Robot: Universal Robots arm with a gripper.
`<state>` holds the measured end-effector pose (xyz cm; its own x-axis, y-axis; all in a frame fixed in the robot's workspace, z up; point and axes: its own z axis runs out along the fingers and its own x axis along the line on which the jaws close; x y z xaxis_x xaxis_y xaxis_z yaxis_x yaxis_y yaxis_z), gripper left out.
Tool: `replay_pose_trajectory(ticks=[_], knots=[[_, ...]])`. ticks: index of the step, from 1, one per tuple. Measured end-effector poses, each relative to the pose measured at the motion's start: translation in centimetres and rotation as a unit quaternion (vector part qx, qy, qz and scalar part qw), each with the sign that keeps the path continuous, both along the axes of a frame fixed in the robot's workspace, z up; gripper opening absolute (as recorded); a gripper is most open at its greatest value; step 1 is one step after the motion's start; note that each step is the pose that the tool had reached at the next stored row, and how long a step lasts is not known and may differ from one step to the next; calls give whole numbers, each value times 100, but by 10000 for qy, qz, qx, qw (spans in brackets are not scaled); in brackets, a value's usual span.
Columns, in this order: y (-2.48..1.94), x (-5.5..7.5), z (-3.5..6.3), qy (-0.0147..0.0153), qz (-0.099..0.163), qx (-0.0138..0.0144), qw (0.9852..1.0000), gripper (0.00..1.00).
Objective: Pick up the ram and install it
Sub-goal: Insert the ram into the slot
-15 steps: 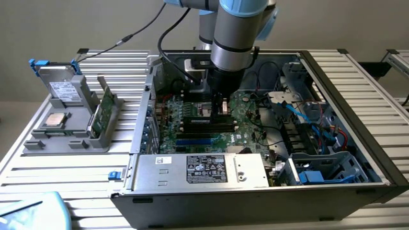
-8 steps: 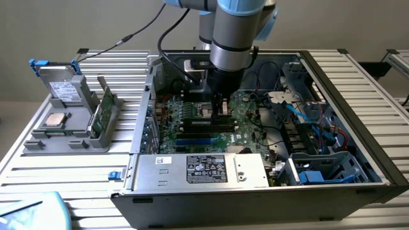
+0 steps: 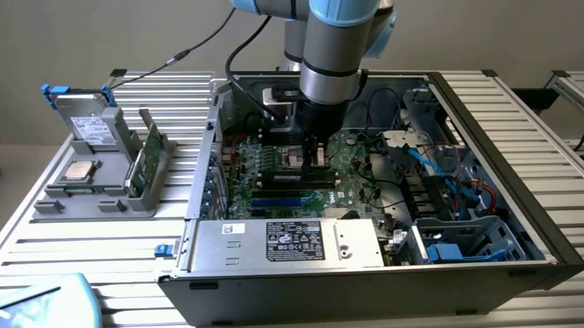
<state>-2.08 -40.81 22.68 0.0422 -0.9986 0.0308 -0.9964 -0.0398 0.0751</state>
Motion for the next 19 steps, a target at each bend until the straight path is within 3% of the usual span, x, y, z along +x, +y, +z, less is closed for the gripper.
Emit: replay_pose_trajectory(ticks=[8,19], knots=[[4,0,-3,0,-4,-16,10000,14],[6,11,-15,-1,-5,-15,10000,14]])
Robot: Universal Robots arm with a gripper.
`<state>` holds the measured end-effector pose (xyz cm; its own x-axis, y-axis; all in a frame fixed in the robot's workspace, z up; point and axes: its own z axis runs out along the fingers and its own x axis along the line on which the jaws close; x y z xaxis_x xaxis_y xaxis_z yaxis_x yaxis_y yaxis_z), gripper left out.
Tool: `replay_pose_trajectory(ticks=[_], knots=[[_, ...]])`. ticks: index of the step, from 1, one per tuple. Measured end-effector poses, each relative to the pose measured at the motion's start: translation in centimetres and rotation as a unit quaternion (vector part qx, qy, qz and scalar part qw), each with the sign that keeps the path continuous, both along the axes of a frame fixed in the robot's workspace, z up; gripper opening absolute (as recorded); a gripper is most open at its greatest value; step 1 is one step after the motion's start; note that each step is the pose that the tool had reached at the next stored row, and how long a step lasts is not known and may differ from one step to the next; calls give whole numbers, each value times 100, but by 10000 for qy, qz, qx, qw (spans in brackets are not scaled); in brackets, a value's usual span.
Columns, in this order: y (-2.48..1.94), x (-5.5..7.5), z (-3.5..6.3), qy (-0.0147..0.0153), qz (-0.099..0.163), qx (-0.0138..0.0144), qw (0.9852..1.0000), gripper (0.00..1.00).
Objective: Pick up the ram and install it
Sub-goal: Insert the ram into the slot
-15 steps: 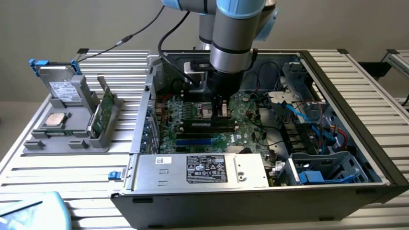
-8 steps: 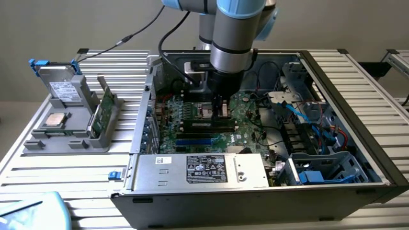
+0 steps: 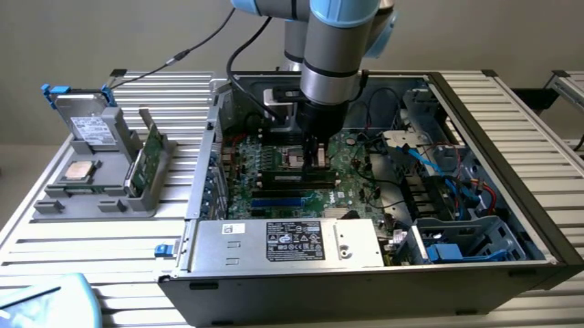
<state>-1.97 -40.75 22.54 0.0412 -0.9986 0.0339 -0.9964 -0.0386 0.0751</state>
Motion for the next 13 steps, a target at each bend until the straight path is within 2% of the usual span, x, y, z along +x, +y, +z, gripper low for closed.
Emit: replay_pose_trajectory(ticks=[13], knots=[[8,0,-25,10,1,-3,10000,14]])
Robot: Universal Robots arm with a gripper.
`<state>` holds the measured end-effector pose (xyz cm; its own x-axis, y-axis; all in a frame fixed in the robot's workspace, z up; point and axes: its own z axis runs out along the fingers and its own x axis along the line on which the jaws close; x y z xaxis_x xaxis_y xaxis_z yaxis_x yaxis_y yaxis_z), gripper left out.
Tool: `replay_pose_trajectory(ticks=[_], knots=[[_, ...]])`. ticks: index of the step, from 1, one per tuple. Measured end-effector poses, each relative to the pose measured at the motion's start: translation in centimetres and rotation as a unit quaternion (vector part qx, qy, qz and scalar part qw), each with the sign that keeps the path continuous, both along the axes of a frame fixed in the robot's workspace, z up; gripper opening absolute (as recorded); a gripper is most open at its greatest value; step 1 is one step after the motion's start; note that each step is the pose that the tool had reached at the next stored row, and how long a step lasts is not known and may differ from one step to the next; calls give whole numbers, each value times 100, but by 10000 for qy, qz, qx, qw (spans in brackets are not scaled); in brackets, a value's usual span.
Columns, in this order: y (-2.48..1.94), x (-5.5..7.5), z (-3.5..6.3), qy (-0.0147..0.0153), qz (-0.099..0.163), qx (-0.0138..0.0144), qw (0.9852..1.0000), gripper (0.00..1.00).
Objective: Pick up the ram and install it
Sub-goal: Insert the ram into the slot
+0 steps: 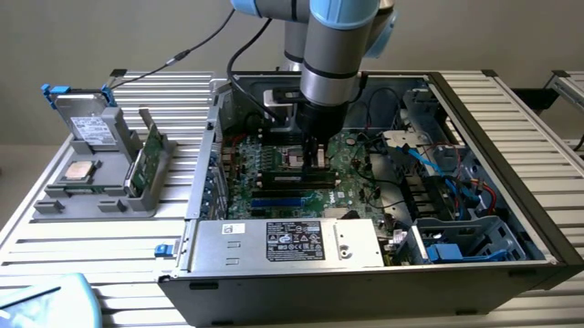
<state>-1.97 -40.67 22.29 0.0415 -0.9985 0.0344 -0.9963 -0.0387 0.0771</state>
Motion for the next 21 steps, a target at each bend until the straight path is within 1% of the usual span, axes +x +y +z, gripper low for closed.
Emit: replay_pose_trajectory(ticks=[8,16,21], knots=[[0,0,-25,2,0,-14,10000,14],[5,0,-52,5,0,-50,10000,14],[9,0,-56,6,0,-51,10000,14]])
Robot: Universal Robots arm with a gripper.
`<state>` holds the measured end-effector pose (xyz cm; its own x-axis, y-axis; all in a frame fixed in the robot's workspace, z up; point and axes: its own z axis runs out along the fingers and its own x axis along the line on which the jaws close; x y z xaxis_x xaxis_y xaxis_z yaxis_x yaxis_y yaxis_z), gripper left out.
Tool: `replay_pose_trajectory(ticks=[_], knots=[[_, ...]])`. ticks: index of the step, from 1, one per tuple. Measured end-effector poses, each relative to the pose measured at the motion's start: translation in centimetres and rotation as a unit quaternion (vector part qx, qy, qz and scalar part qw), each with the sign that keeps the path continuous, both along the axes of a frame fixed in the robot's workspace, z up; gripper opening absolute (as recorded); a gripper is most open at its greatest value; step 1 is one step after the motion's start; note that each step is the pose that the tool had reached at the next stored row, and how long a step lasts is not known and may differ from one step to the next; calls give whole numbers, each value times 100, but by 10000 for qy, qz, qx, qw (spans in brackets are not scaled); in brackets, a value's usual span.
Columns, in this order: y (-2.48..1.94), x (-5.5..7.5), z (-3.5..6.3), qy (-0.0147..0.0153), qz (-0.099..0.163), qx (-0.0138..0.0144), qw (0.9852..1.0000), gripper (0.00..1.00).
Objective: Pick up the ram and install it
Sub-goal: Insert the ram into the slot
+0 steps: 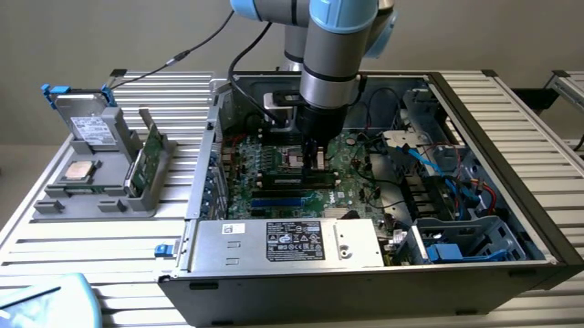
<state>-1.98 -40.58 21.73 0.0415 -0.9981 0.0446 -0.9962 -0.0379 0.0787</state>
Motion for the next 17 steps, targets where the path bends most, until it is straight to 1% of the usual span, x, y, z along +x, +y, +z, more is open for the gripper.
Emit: replay_pose_trajectory(ticks=[14,15,16,17], knots=[[4,2,0,0,-1,-1,10000,14],[4,3,0,0,-1,-1,10000,15],[5,4,0,0,0,0,10000,21],[7,5,0,0,0,0,10000,21]])
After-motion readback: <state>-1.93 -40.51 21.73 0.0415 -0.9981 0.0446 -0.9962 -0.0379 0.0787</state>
